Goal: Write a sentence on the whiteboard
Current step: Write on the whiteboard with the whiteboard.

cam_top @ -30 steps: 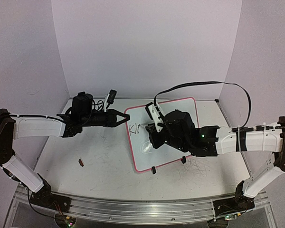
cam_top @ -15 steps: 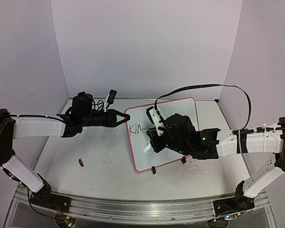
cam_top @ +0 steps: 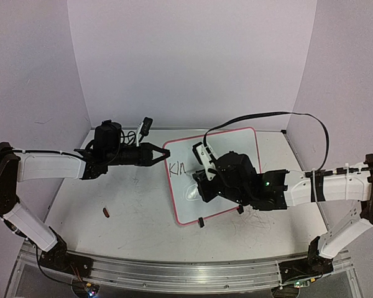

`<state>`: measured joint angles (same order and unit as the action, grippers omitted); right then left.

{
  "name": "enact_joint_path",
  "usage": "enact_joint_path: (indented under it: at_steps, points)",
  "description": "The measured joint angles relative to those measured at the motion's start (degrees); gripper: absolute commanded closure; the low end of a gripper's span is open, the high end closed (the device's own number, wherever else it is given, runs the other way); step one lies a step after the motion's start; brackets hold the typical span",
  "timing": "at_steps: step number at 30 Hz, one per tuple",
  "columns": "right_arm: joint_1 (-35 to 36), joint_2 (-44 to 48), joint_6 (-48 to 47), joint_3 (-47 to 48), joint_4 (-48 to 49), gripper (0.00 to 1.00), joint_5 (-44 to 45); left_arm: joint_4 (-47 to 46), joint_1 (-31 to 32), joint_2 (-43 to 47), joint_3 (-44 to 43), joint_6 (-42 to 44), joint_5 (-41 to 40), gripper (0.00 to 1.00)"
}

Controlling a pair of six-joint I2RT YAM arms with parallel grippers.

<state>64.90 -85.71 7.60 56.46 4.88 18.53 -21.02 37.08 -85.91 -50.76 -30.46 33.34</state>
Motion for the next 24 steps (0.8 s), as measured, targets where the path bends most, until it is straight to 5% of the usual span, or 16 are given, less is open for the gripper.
enact_joint_path:
  at_steps: [24]
  points:
    - [-3.3,6.4,-5.1,0.0,1.5,1.0,-6.4,0.0,0.3,0.0,0.0,0.0,-0.2,1.0]
